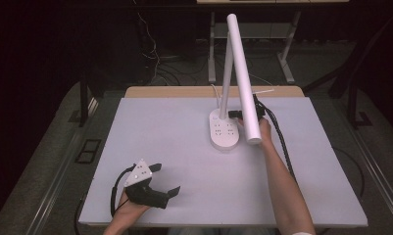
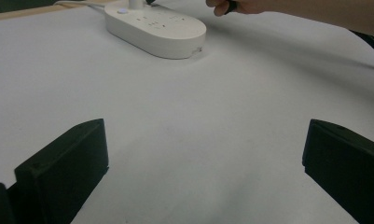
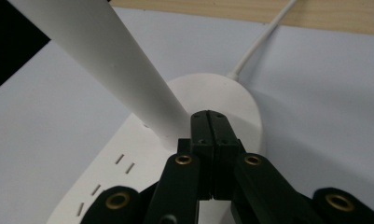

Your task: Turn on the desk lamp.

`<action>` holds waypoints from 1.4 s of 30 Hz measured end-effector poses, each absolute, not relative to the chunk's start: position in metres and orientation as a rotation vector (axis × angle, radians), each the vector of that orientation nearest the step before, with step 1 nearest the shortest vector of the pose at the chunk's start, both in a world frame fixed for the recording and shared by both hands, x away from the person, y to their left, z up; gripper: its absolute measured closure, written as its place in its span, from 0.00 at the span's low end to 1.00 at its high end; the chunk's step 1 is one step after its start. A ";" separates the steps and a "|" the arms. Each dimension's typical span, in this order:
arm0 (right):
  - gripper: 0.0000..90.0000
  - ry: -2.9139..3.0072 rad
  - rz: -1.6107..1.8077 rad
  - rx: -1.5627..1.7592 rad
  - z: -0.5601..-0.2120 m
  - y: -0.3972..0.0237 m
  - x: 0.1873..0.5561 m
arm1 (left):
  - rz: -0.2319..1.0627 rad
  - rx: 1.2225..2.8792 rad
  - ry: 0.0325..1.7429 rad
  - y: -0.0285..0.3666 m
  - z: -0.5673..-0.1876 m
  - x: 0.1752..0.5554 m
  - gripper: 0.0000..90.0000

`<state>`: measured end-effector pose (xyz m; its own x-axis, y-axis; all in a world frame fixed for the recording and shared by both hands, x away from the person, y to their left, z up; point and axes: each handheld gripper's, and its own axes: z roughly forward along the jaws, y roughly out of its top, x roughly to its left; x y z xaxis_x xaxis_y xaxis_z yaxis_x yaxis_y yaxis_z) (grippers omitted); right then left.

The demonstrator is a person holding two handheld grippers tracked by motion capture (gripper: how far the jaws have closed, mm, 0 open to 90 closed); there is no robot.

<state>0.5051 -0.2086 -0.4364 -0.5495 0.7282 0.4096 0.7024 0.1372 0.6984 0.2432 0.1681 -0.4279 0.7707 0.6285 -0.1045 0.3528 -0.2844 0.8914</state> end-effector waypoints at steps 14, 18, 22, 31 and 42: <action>0.99 2.326 1.401 1.461 -0.439 -0.206 0.503 | 0.323 1.904 0.734 0.167 -0.427 0.242 0.00; 0.99 2.322 1.383 1.456 -0.437 -0.204 0.502 | 0.319 1.903 0.735 0.167 -0.427 0.242 0.00; 0.99 2.323 1.379 1.459 -0.436 -0.204 0.503 | 0.316 1.904 0.736 0.167 -0.428 0.242 0.00; 0.99 2.349 1.359 1.409 -0.428 -0.204 0.498 | 0.317 1.907 0.736 0.166 -0.428 0.243 0.00; 0.99 2.339 1.362 1.335 -0.401 -0.217 0.482 | 0.317 1.910 0.731 0.166 -0.428 0.243 0.00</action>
